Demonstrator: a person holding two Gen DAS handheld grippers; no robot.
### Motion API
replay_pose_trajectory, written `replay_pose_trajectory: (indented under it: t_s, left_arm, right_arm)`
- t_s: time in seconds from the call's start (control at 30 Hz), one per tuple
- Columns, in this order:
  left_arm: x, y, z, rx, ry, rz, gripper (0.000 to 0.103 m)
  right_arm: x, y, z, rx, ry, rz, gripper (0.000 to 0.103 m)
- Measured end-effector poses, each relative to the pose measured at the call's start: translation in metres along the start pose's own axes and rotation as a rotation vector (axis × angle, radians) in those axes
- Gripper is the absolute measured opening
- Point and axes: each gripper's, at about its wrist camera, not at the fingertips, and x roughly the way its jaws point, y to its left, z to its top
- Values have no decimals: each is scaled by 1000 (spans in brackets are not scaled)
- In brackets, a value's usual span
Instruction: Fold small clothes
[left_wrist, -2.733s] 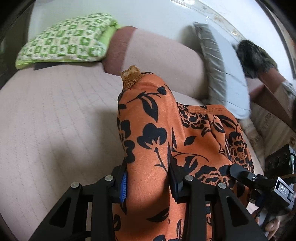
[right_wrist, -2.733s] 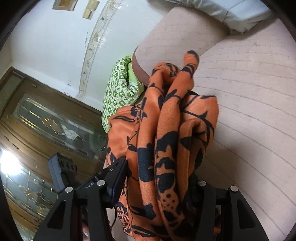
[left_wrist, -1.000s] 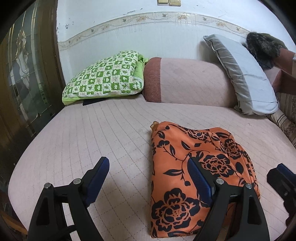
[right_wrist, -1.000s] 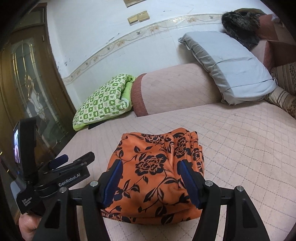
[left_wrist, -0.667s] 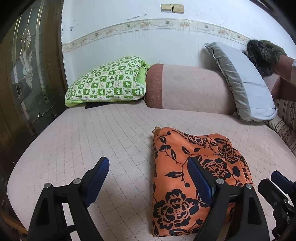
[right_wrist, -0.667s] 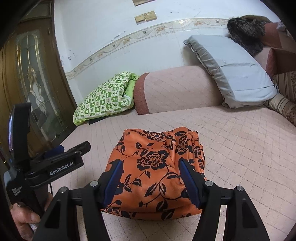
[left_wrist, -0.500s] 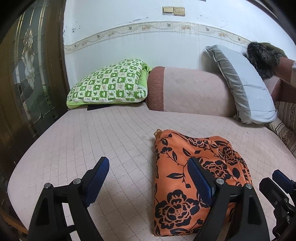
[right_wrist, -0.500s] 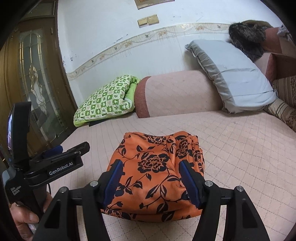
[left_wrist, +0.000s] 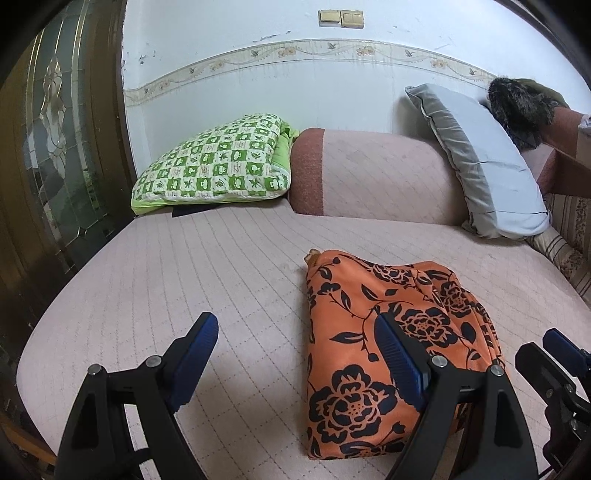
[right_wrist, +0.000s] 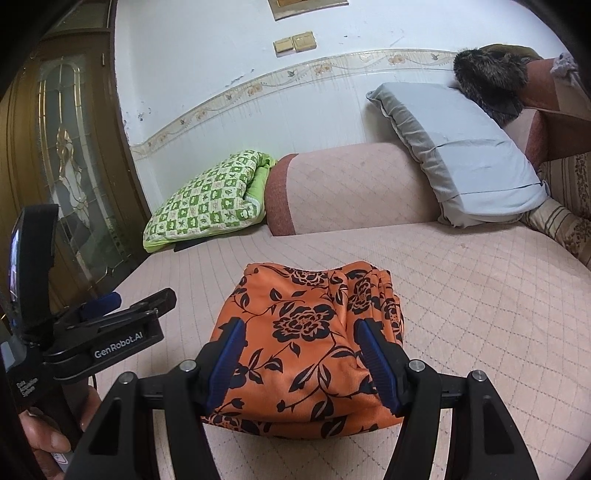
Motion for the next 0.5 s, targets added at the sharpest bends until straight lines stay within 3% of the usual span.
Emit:
replay_pose_trajectory:
  t_s: [0.17,0.23,0.5]
  left_arm:
    - [-5,-2,-4,24,-18,28,87]
    - [-9,-4,-5,39,-36,37,94]
    - [-17,-3,-6,53,-57,11,95]
  right_arm:
    - [0,-1,-3,4,4,-3,67]
    - [-1,-1,-5,7,7,-5,67]
    - [0,1,-7,7,8,1,67]
